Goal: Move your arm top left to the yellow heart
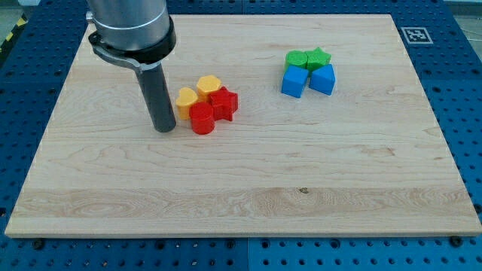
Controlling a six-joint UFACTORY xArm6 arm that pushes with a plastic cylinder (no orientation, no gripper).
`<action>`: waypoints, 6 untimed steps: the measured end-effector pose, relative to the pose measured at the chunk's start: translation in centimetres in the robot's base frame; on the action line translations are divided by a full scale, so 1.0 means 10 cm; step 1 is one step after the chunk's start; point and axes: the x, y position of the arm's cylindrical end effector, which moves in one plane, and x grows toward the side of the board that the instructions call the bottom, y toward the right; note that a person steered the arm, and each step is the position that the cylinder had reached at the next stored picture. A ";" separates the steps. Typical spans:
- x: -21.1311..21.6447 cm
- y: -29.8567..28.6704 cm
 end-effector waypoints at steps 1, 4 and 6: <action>0.10 0.00; -0.48 -0.47; -0.76 -0.31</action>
